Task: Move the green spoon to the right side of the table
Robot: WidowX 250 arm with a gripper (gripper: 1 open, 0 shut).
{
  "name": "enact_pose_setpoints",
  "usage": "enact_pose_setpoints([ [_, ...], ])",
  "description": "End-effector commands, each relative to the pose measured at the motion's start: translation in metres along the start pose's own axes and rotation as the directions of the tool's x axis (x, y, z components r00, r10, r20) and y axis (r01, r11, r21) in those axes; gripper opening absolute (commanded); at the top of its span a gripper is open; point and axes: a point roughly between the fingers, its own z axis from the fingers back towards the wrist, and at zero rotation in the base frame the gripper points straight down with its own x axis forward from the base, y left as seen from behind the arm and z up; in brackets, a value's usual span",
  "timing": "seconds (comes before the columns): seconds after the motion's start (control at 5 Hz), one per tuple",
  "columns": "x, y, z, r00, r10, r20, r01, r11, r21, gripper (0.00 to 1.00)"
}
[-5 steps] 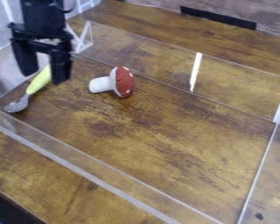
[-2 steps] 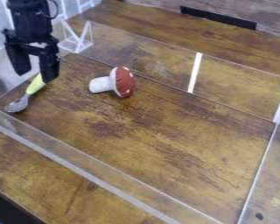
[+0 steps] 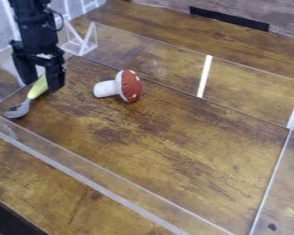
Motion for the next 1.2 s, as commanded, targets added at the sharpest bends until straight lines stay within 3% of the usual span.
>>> enact_pose_setpoints([
  [0.0,0.011,0.018,0.014,0.998,0.004,0.064,-0.005,1.000,0.015,1.00],
  [0.6,0.027,0.033,-0.001,0.998,-0.011,0.056,0.012,1.000,-0.023,1.00],
  [1.0,0.031,0.044,0.004,0.999,-0.014,0.050,0.017,0.998,-0.063,1.00],
])
